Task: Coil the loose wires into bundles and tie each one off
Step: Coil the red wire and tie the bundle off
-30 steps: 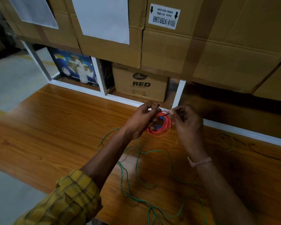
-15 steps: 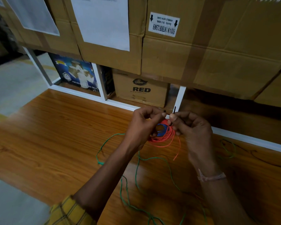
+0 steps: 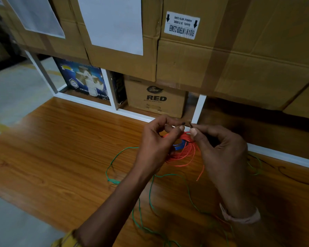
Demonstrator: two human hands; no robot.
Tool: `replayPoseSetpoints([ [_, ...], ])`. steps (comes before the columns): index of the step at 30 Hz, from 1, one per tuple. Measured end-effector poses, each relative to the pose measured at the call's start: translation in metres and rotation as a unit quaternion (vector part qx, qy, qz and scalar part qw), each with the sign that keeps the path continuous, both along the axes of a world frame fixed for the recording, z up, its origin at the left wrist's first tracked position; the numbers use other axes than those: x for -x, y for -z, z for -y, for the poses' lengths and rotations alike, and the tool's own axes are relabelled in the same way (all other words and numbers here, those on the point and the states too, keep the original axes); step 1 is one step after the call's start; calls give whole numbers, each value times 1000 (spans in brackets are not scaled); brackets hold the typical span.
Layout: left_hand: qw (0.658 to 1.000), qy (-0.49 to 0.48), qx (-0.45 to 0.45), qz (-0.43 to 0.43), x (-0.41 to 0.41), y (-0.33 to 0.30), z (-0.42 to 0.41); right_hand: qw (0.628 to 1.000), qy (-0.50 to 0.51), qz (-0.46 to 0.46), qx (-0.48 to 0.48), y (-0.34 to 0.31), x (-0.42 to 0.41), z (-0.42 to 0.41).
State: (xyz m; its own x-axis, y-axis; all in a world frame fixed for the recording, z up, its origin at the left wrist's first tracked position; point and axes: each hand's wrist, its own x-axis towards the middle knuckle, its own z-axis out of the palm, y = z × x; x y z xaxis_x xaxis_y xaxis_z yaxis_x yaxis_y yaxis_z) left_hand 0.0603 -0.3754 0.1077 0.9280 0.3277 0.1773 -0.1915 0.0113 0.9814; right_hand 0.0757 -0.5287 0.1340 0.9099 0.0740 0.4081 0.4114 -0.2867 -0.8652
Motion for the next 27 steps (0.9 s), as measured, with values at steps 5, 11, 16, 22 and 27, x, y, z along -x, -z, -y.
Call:
replayPoseSetpoints([
  [5, 1000, -14, 1, -6, 0, 1, 5, 998, 39, 51, 17, -2, 3, -3],
  [11, 999, -30, 11, -13, -2, 4, 5, 995, 31, 76, 47, 1, 1, -2],
  [16, 1000, -23, 14, -8, -2, 5, 4, 995, 22, 77, 60, 3, -1, -3],
  [22, 1000, -16, 7, 2, -2, 5, 6, 995, 10, 82, 59, 3, -2, -4],
  [27, 1000, -17, 0, 0, 0, 5, 6, 996, 16, 73, 56, 5, -3, -3],
])
